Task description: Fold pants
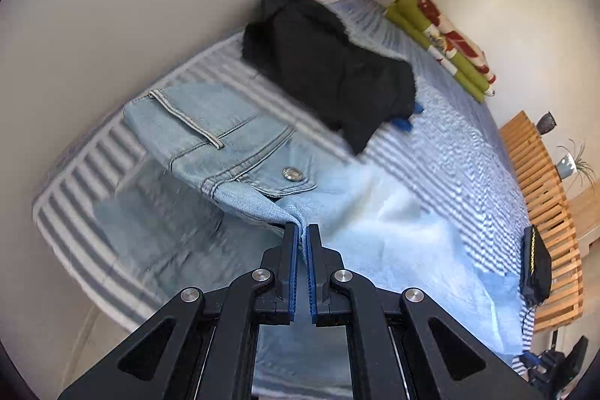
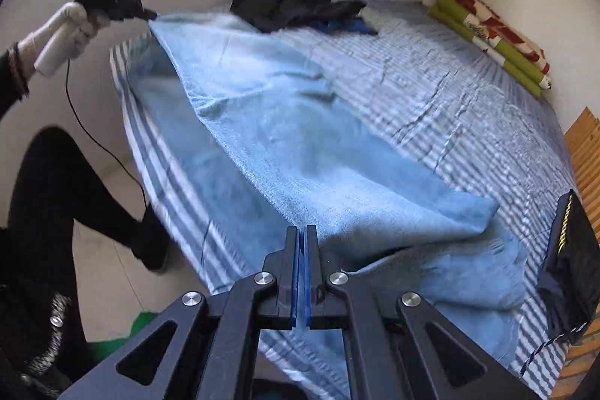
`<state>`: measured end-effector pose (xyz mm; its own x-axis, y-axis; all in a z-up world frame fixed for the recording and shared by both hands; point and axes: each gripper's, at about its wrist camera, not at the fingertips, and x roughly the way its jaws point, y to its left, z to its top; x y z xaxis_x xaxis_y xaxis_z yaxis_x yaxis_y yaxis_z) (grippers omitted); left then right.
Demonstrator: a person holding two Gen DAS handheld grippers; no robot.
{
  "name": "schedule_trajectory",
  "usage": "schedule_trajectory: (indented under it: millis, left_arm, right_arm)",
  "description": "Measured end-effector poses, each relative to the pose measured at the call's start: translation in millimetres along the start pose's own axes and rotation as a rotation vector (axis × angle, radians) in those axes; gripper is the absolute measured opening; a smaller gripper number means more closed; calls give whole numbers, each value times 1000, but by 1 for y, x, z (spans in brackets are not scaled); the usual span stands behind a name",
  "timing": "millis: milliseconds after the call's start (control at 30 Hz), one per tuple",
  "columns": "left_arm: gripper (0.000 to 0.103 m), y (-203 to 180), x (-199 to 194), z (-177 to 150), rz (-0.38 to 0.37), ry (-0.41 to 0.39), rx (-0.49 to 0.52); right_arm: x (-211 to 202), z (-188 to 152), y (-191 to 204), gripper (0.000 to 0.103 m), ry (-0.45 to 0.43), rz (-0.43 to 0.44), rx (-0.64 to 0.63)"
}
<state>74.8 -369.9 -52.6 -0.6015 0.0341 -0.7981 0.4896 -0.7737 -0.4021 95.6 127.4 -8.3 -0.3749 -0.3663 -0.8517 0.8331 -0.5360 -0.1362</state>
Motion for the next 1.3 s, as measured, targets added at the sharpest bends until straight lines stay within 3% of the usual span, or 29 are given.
schedule_trajectory:
  millis: [133,367,533,600,667,767,833,900,933,1133,1233,1267,1300]
  left_arm:
    - [4,31,17,-40,7,37,-26]
    - [4,41,18,-53,-20,19,-36]
    - [0,31,-35,-74,12,-158,18]
    - [0,41,-33,-89,-11,-112,10]
    - [0,54,-19,-97,26,-34,4]
    - [2,83,-16,-89,4,-31,-133]
    - [23,94,-22,-77,-1,-86,-190]
    - [56,96,-21,-61,-22,-95,-218]
    - [58,96,-18,-53,-22,-96,-221]
    - [58,101,22,-21,83,-12,-274]
    - [57,110,25,-18,69,-25,-297]
    - [51,110,27,-14,72,-36,-300]
    - [37,110,28,-12,76,-40,-308]
  right_arm:
    - [30,-18,18,2,70,-35,-42]
    - [23,-11,21,2,93,-58,-34]
    - [16,-16,18,2,86,-66,-6]
    - [24,-21,17,2,107,-58,8]
    - [33,-24,19,2,120,-55,11]
    - [36,-23,24,2,122,-60,14]
    - [33,-22,24,2,119,-62,13]
    - [30,-21,21,2,118,-63,20]
    - [30,-21,20,2,117,-66,26]
    - [18,-15,10,1,82,-106,60]
    - [13,-9,4,1,64,-107,86]
    - [12,-7,2,1,60,-111,88]
    - [12,-5,0,1,58,-117,86]
